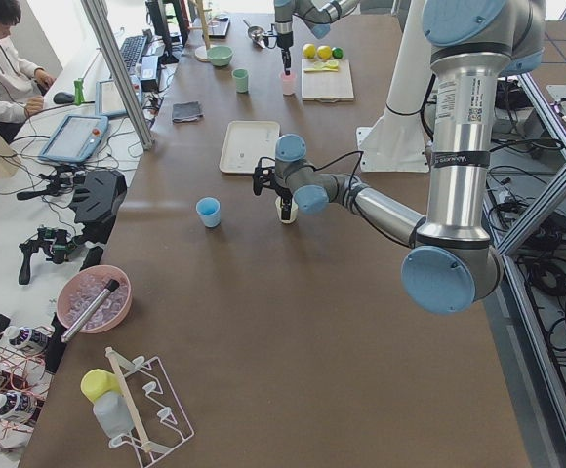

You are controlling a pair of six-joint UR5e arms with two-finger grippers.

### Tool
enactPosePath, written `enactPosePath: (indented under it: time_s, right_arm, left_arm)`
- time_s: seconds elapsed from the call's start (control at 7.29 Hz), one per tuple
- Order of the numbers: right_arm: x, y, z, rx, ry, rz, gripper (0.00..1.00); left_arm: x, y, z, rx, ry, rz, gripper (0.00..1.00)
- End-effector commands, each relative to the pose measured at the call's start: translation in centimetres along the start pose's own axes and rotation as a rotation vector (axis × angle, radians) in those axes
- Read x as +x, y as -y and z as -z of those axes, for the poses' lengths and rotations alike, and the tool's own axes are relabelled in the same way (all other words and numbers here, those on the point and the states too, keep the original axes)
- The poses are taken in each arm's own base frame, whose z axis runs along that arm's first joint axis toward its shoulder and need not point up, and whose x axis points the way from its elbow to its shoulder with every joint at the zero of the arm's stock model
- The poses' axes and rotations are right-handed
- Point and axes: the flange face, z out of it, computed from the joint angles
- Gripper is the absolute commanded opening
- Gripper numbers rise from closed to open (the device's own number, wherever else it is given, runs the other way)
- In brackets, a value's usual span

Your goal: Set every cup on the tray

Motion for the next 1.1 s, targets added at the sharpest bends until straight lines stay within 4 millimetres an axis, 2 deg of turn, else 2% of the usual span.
enactPosePath:
  time_s: [0.0,0.14,0.27,0.41,0.55,0.69,0.82,0.96]
  right_arm:
    - [-0.4,0.1,-0.1,-0.008,0.011,0.010,0.00]
    - [-1.0,0.1,0.2,-0.015,0.029,0.016,0.00]
    - [-1.4,0.0,0.3,-0.031,0.050,0.019,0.00]
    - [-1.3,0.3,0.9,-0.023,0.056,0.014,0.00]
    - [-2.4,1.8,2.5,-0.014,0.093,0.009,0.00]
    - [-4.4,3.7,4.0,-0.007,0.109,0.005,0.00]
    - [-8.2,6.2,5.6,-0.005,0.103,-0.002,0.00]
    - [-11.1,7.9,6.9,0.003,0.097,0.000,0.00]
  left_arm:
    - [-0.4,0.0,-1.3,-0.009,0.021,0.001,0.75]
    - [-0.7,0.0,-1.6,-0.012,0.026,0.004,0.57]
    - [-0.5,0.1,-1.6,-0.012,0.024,0.006,0.20]
    - [0.2,-0.1,-1.6,-0.020,0.012,0.005,0.07]
    - [0.6,-0.6,-2.2,-0.034,0.012,-0.004,0.00]
    - [0.9,-0.6,-2.2,-0.037,0.007,-0.007,0.00]
    - [3.3,0.0,-1.7,-0.059,-0.008,-0.008,0.00]
    - [9.2,2.2,0.1,-0.084,-0.020,0.003,0.00]
